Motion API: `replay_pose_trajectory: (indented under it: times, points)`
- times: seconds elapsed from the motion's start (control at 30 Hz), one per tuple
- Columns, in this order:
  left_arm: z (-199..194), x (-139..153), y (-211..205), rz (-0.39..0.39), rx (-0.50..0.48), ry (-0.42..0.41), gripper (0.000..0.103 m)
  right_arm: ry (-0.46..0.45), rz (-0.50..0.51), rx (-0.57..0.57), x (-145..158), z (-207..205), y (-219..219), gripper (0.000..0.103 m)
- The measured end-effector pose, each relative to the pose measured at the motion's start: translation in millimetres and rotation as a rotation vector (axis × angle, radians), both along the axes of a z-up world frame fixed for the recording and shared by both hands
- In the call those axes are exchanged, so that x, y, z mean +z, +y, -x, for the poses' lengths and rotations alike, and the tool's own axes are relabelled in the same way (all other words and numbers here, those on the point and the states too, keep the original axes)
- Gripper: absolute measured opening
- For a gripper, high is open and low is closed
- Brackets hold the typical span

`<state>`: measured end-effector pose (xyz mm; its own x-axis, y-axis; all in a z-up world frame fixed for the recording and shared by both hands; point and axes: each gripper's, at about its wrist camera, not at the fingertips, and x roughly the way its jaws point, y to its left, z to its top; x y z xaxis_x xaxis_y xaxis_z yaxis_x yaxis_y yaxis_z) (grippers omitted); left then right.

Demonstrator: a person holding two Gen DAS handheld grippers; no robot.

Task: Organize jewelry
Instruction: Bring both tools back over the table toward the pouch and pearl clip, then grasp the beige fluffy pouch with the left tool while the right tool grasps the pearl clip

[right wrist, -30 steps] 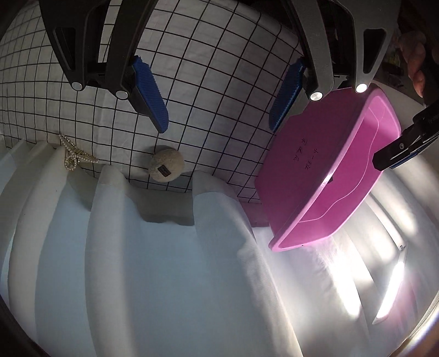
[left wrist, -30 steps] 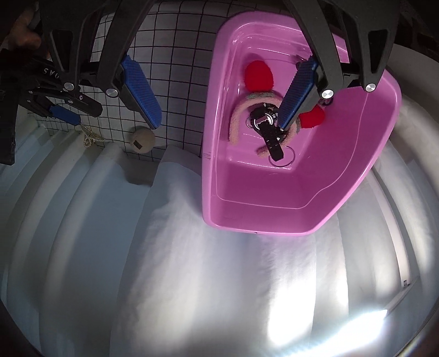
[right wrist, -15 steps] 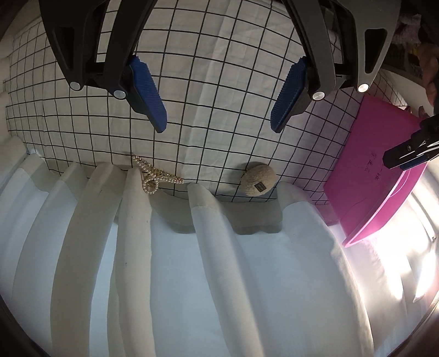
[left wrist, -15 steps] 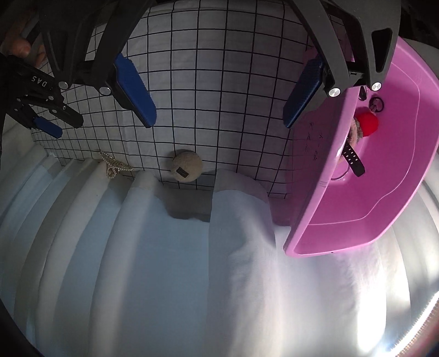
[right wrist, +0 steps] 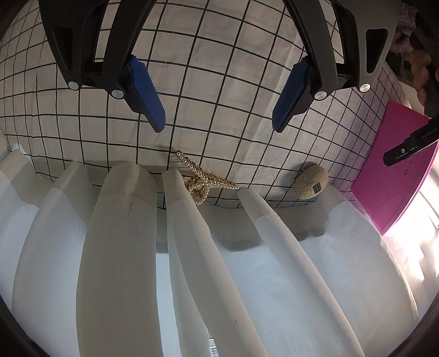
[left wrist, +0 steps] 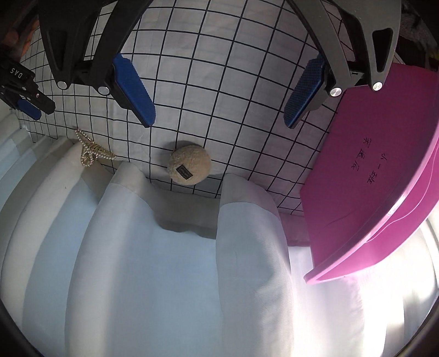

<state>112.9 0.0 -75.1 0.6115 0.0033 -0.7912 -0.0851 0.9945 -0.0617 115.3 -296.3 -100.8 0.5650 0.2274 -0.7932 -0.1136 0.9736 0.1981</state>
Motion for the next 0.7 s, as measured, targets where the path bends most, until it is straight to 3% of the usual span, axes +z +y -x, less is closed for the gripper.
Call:
replay_pose_trajectory:
  times: [0.13,0.47,0.7]
  points:
    - [-16.3,-16.4,-8.4,-0.006,0.015,0.009,0.093,0.009,0.006,0.010,-20.5,-18.9,-6.9,0.076]
    - [-60.5,-65.5,-16.0,-0.030,-0.025,0.041,0.093,0.013,-0.039,-0.089,-61.5,-58.1,-1.9,0.076]
    - [-89.8,-89.6,-21.2,-0.030,-0.065,0.056,0.093,-0.013,0.050,-0.111,-71.6,-74.4,17.6,0.076]
